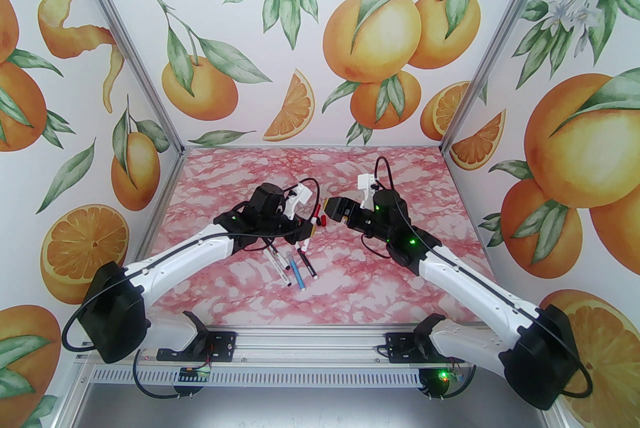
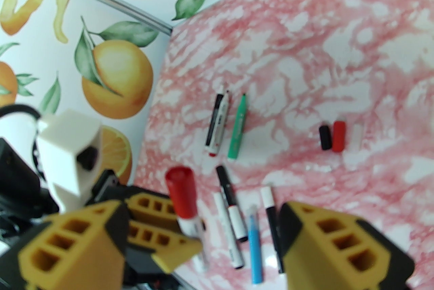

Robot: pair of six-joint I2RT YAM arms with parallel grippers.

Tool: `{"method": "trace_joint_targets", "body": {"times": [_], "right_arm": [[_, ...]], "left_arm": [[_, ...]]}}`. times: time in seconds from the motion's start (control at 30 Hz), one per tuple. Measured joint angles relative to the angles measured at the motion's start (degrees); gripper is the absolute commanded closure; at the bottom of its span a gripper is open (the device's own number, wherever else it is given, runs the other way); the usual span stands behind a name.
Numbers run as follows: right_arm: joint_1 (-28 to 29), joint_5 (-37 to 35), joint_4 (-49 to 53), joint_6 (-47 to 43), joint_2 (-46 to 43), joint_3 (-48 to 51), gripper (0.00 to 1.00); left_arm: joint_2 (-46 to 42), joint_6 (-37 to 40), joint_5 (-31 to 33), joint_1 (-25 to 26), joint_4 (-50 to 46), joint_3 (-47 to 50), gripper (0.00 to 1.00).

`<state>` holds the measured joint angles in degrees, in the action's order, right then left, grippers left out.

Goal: Open the pen caps

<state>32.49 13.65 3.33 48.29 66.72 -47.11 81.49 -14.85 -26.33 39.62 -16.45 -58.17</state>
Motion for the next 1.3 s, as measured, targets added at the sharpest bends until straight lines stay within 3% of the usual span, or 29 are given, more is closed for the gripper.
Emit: {"method": "trace_joint_targets", "body": {"times": [0.23,0.6,1.3], "right_arm": [[0.9,-0.4,1.8,-1.2,3.0,-1.9,0.40],[1.2,-0.4,2.5,-1.7,4.2,-2.0,0.60],[2.3,0.3,2.4,-1.4,5.0,-2.0,0.74]], "left_arm": [[2.4,2.1,-4.8,1.1,0.1,-2.3,0.89],[3.7,3.3,-6.0,2.2,-0.1,-3.1,0.90],[3.8,3.4,-5.0,3.0,-0.2,-3.1,0.92]]}}
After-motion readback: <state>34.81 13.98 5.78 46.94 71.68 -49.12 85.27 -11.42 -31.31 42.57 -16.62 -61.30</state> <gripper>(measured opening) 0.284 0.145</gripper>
